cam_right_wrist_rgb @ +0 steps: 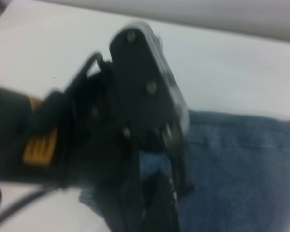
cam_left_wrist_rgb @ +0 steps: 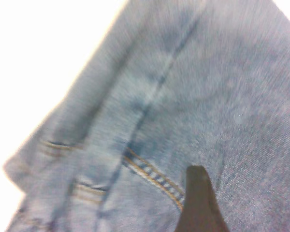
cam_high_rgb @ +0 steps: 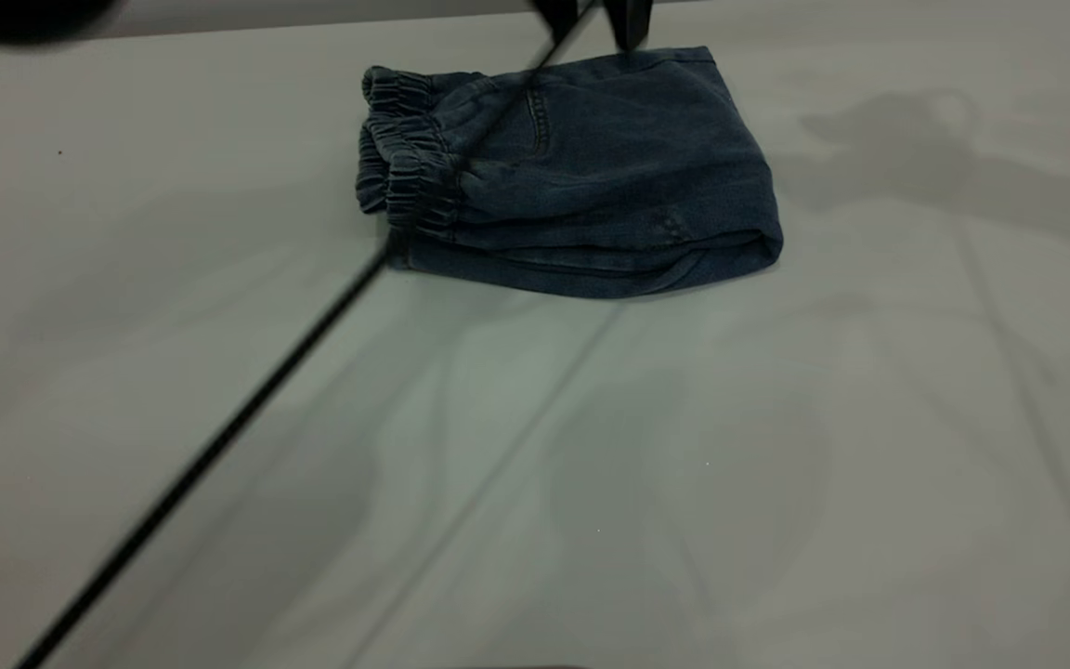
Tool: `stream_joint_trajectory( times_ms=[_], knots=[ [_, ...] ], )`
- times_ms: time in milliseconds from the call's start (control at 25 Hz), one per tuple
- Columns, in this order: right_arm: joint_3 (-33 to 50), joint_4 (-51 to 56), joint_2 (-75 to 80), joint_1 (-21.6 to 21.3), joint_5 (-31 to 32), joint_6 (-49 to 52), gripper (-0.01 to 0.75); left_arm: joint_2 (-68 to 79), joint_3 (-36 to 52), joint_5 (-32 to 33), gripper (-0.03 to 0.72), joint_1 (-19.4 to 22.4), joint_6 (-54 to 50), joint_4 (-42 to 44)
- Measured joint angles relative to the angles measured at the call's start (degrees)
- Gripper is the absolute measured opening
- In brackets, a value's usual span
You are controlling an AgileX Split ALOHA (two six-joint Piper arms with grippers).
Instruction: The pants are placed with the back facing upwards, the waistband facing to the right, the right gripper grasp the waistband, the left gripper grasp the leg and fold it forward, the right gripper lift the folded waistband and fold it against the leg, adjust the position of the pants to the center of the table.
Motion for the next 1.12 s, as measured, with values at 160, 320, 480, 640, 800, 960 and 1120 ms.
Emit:
stream_joint_trajectory(
  times_ms=[160, 320, 480, 640, 800, 960, 1120],
  knots=[
    [0.0, -6.4, -8.8, 0.0, 3.1, 6.4, 0.594, -6.3, 0.3, 0.0, 0.453, -0.1, 0.0, 4.6],
    [0.0, -9.7, -18.2, 0.0, 10.0, 12.8, 0.594, -13.6, 2.7, 0.0, 0.453, -0.1, -1.1, 6.1],
    [0.0, -11.0, -26.9, 0.0, 18.1, 16.2, 0.594, -22.3, 9.7, 0.0, 0.453, -0.1, -2.0, 6.1],
    [0.0, -13.1, -35.1, 0.0, 23.3, 19.0, 0.594, -33.1, 21.9, 0.0, 0.453, -0.1, -2.3, 6.1],
    [1.5, -16.7, -42.4, 0.0, 24.1, 23.8, 0.594, -45.2, 36.9, 0.0, 0.453, -0.1, -2.3, 6.1],
    [7.9, -20.4, -50.4, 0.0, 24.3, 27.6, 0.594, -57.2, 52.0, 0.0, 0.453, -0.1, -2.4, 6.1],
    [16.5, -23.3, -59.4, 0.0, 24.6, 30.2, 0.594, -69.8, 65.2, 0.0, 0.453, -0.1, -2.4, 6.1]
  ],
)
